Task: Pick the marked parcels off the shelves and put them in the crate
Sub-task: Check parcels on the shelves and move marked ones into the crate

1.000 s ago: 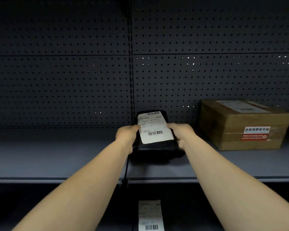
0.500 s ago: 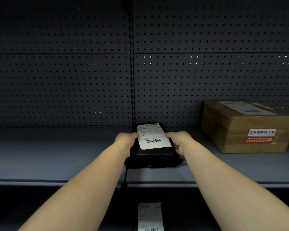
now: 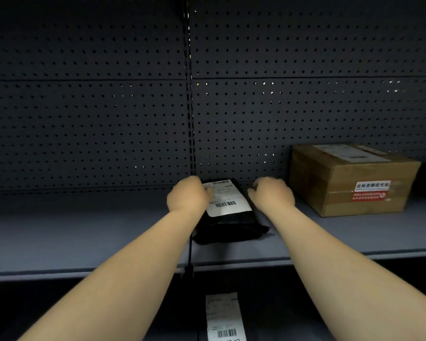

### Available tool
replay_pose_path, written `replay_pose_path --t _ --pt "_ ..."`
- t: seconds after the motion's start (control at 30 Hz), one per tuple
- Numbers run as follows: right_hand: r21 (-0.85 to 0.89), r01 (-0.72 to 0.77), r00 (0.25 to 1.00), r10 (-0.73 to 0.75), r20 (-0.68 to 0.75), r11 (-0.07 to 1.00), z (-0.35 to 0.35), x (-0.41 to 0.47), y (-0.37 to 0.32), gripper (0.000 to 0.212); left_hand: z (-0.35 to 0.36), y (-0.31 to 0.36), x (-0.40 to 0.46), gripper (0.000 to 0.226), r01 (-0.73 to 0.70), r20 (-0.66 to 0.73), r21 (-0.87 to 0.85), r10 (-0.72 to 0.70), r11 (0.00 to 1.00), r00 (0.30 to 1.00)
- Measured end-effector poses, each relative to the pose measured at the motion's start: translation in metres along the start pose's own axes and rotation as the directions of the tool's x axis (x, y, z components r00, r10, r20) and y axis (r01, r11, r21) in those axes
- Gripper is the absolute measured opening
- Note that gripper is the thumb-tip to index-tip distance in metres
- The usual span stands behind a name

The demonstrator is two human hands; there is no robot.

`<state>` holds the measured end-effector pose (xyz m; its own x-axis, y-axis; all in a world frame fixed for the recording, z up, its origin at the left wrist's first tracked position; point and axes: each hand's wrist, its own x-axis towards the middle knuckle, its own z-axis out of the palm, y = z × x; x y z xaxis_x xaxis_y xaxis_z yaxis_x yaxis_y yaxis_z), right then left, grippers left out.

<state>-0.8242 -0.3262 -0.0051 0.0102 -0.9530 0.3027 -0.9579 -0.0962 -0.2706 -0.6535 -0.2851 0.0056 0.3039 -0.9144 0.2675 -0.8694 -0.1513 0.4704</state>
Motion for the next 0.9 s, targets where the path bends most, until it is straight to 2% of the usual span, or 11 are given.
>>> replay_pose_path --t 0.1,0.2,0.33,0.57,0.7,0.9 --pt "-0.127 0.077 0.995 -0.084 -0.051 0.989 -0.004 -0.012 0.001 0.037 -0.002 0.007 -0.009 0.028 -0.130 -0.038 0.196 0.140 0.972 0.989" --pt "-0.182 0.090 0.991 -0.105 -0.079 0.979 -0.007 -0.024 0.003 0.037 -0.003 0.011 -0.015 0.028 -0.212 -0.040 0.268 0.230 0.940 0.972" --pt "-0.189 0.065 0.991 -0.085 -0.101 0.980 -0.014 -0.037 0.010 0.037 -0.004 0.017 -0.023 0.027 -0.257 -0.020 0.271 0.272 0.928 0.962" --pt "-0.124 0.022 0.988 -0.040 -0.149 0.992 -0.034 -0.053 0.038 0.035 -0.001 0.042 -0.033 0.038 -0.262 -0.033 0.231 0.277 0.937 0.960" --pt "-0.065 0.005 0.984 -0.017 -0.180 0.998 -0.053 -0.059 0.073 0.037 0.007 0.075 -0.039 0.035 -0.258 -0.032 0.223 0.272 0.940 0.962" --pt "-0.080 -0.022 0.985 0.008 -0.171 0.997 -0.091 -0.054 0.143 0.039 0.025 0.143 -0.054 0.038 -0.222 -0.072 0.172 0.237 0.960 0.969"
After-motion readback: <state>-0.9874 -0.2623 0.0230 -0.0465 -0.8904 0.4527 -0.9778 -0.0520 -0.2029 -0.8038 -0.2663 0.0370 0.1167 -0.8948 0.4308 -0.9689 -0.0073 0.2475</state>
